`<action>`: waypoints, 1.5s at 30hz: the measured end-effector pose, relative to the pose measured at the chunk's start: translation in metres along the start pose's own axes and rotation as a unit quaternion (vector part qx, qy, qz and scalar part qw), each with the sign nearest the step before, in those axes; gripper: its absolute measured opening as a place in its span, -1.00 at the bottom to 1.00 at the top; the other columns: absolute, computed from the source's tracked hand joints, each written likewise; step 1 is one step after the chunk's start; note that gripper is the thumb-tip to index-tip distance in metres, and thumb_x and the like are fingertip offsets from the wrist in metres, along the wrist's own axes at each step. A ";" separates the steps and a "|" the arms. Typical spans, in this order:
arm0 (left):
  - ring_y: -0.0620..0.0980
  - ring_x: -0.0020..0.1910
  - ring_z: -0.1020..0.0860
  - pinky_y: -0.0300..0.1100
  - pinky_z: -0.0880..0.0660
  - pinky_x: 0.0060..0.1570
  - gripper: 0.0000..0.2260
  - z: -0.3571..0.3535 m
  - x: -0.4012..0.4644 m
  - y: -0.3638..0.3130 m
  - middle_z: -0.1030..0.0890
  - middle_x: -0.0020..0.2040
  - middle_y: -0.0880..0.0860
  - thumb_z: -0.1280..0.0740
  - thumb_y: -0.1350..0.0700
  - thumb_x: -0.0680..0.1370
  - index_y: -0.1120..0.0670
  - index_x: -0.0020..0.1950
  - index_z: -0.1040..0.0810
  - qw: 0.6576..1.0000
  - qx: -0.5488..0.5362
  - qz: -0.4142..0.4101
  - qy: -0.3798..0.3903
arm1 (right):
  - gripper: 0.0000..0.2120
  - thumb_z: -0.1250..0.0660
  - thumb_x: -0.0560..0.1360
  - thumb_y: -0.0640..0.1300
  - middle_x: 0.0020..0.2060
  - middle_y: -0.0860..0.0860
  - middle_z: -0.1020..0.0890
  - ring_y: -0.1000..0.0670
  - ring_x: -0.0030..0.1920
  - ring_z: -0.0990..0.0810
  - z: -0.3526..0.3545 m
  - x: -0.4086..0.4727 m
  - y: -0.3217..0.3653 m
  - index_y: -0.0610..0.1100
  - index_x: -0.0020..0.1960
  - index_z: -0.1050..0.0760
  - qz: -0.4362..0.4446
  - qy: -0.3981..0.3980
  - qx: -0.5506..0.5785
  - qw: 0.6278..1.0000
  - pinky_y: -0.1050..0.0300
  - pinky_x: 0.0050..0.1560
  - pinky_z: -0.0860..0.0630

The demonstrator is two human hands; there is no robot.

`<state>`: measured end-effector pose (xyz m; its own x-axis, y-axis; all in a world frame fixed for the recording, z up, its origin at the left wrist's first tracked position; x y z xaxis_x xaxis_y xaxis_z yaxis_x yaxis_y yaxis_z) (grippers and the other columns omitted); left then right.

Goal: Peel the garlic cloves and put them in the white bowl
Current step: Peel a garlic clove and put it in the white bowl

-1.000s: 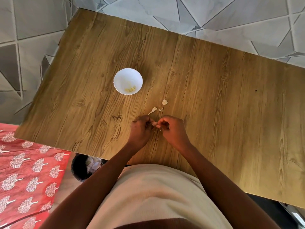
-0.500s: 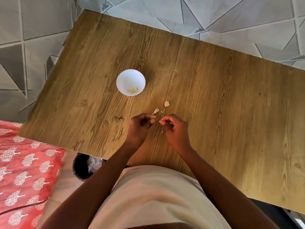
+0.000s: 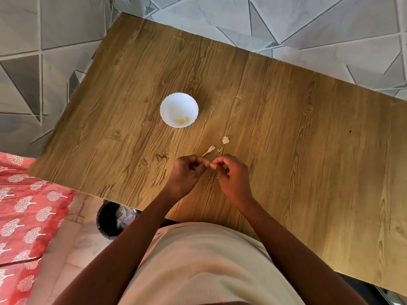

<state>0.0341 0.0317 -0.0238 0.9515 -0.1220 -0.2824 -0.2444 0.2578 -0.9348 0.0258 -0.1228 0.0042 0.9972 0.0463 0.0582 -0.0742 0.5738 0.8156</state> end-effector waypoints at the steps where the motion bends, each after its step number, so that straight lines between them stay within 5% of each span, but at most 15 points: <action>1: -0.08 -0.18 -0.64 -0.22 -0.54 -0.14 -0.93 -0.001 -0.001 -0.001 -0.71 -0.16 -0.04 -0.42 0.18 0.61 0.07 -0.02 -0.71 1.000 0.005 -0.006 0.001 | -0.93 -0.43 0.54 -0.28 -0.18 0.02 -0.66 0.12 -0.13 -0.59 -0.001 0.001 -0.001 -0.14 -0.05 -0.62 -0.008 0.002 0.004 1.000 0.31 -0.16 -0.47; 4: -0.23 -0.20 -0.59 -0.38 -0.45 -0.16 -0.92 -0.003 -0.006 -0.005 -0.67 -0.16 -0.10 -0.39 0.21 0.62 0.08 0.00 -0.68 0.998 0.049 -0.045 -0.015 | -0.95 -0.41 0.55 -0.27 -0.25 0.02 -0.66 0.11 -0.20 -0.60 -0.005 0.002 -0.005 -0.18 -0.09 -0.63 -0.080 0.009 0.045 0.996 0.26 -0.18 -0.49; 9: -0.13 -0.13 -0.59 -0.38 -0.45 -0.10 -0.93 -0.005 -0.012 -0.010 -0.65 -0.11 0.00 -0.37 0.21 0.63 0.18 0.04 -0.64 0.984 0.129 -0.115 -0.049 | -0.83 -0.31 0.57 -0.33 -0.35 -0.07 -0.54 0.01 -0.32 -0.47 -0.020 0.001 -0.017 -0.26 -0.20 -0.54 -0.227 0.040 0.157 0.960 0.09 -0.28 -0.40; 13: -0.19 -0.15 -0.56 -0.41 -0.42 -0.11 -0.93 -0.006 -0.015 -0.016 -0.64 -0.13 0.00 -0.37 0.22 0.63 0.20 0.04 -0.63 0.980 0.139 -0.133 -0.059 | -0.80 -0.21 0.57 -0.40 -0.41 -0.09 -0.44 0.05 -0.38 -0.40 -0.023 0.000 -0.014 -0.33 -0.21 -0.52 -0.297 0.044 0.249 0.921 0.26 -0.43 -0.32; 24: -0.14 -0.08 -0.62 -0.28 -0.53 -0.10 -0.91 0.003 -0.013 -0.012 -0.67 -0.07 -0.06 -0.48 0.23 0.55 0.14 0.04 -0.68 0.982 0.124 -0.119 -0.081 | -0.75 -0.20 0.60 -0.33 -0.43 -0.09 -0.49 0.10 -0.44 -0.45 -0.023 -0.006 -0.017 -0.26 -0.23 -0.52 -0.316 0.039 0.279 0.906 0.23 -0.44 -0.31; 30: -0.17 -0.12 -0.62 -0.45 -0.42 -0.14 -0.88 0.002 -0.013 -0.013 -0.68 -0.08 -0.05 -0.52 0.23 0.51 0.13 0.03 -0.71 0.989 0.085 -0.092 -0.081 | -0.76 -0.24 0.64 -0.29 -0.48 0.09 -0.52 0.17 -0.44 -0.45 -0.026 -0.005 -0.022 -0.38 -0.12 -0.58 -0.271 0.054 0.243 0.930 0.33 -0.42 -0.33; 36: -0.13 -0.16 -0.61 -0.41 -0.42 -0.17 -0.95 0.005 -0.011 -0.009 -0.68 -0.15 -0.07 -0.49 0.25 0.53 0.11 -0.06 -0.70 0.990 0.083 -0.065 -0.089 | -0.81 -0.29 0.65 -0.21 -0.33 -0.03 -0.58 0.11 -0.31 -0.52 -0.028 -0.005 -0.020 -0.28 -0.07 -0.59 -0.220 0.076 0.191 0.953 0.21 -0.28 -0.45; 39: -0.20 -0.16 -0.61 -0.45 -0.42 -0.13 -0.94 0.006 -0.010 -0.006 -0.69 -0.16 -0.04 -0.47 0.30 0.52 0.17 -0.07 -0.70 0.991 0.074 -0.046 -0.099 | -0.87 -0.33 0.62 -0.21 -0.26 -0.03 -0.63 0.01 -0.19 -0.61 -0.024 -0.003 -0.013 -0.20 -0.07 -0.61 -0.162 0.077 0.123 0.976 0.03 -0.11 -0.53; 45: -0.13 -0.21 -0.62 -0.28 -0.57 -0.14 -0.89 0.007 -0.006 -0.003 -0.70 -0.21 0.03 -0.44 0.34 0.52 0.17 -0.13 -0.72 0.996 0.024 0.015 -0.086 | -0.93 -0.41 0.51 -0.31 -0.18 -0.04 -0.64 -0.01 -0.15 -0.58 -0.004 0.002 0.008 -0.21 -0.04 -0.66 0.048 0.035 -0.028 0.998 0.05 -0.18 -0.53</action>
<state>0.0300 0.0379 -0.0175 0.9631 0.0515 -0.2643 -0.2671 0.3050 -0.9141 0.0271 -0.1143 0.0087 0.9830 0.1584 0.0924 -0.1709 0.6087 0.7748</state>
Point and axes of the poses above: each hand's wrist, its own x-axis towards the middle knuckle, its own z-axis out of the back of the hand, y = z × x, the point moved 7 cm from there along x, towards the middle knuckle
